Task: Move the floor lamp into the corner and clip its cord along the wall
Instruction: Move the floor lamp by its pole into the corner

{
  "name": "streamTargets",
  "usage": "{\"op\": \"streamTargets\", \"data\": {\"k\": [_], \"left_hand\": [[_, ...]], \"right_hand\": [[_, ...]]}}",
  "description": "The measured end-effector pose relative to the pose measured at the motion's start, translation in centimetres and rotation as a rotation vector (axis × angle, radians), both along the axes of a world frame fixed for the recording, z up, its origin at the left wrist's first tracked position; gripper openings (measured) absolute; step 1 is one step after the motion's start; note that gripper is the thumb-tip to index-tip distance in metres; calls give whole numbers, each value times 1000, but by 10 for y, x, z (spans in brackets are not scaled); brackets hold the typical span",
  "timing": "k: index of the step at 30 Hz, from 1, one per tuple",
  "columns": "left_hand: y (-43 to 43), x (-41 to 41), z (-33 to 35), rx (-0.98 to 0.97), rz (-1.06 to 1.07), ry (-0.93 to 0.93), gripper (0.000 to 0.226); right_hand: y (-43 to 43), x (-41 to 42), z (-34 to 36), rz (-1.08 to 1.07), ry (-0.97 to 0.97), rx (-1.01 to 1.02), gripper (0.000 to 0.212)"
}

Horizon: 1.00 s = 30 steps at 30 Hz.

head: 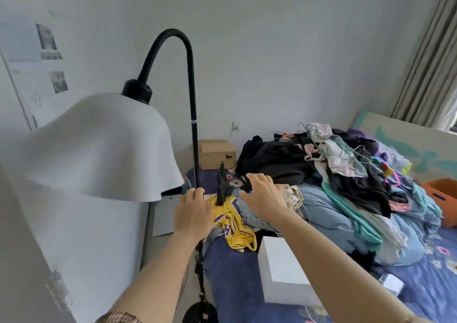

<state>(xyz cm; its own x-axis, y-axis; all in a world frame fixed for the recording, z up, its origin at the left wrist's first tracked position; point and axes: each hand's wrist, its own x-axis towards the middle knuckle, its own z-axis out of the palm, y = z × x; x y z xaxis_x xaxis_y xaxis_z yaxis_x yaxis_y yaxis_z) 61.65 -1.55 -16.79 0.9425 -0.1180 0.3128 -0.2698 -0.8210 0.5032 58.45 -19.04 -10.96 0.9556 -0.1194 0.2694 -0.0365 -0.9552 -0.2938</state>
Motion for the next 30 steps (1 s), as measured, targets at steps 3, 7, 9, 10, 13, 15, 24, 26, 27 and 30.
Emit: {"op": "streamTargets", "data": {"k": [3, 7, 9, 10, 13, 15, 24, 26, 27, 30], "left_hand": [[-7, 26, -9, -92, 74, 8, 34], [-14, 48, -21, -282, 184, 111, 44], [-14, 60, -29, -283, 226, 164, 51], [-13, 65, -32, -278, 233, 187, 54], [-10, 84, -43, -266, 205, 239, 55], [-10, 94, -51, -283, 188, 252, 51], [-21, 122, -72, -387, 210, 269, 31], [-21, 125, -74, -404, 208, 301, 29], [-20, 126, -75, -409, 208, 308, 29], [-19, 121, -77, -433, 194, 301, 29]], "right_hand": [[-2, 46, -1, 116, -1, 31, 57], [9, 93, -6, 306, 24, 92, 53], [18, 113, -8, 387, 40, 135, 52], [24, 122, -9, 419, 48, 163, 52], [40, 145, -11, 497, 55, 274, 48], [48, 158, -14, 533, 70, 364, 44], [55, 186, -29, 616, 138, 643, 21], [56, 187, -28, 629, 143, 670, 23], [56, 185, -27, 635, 146, 681, 23], [56, 176, -27, 658, 155, 693, 23]]}}
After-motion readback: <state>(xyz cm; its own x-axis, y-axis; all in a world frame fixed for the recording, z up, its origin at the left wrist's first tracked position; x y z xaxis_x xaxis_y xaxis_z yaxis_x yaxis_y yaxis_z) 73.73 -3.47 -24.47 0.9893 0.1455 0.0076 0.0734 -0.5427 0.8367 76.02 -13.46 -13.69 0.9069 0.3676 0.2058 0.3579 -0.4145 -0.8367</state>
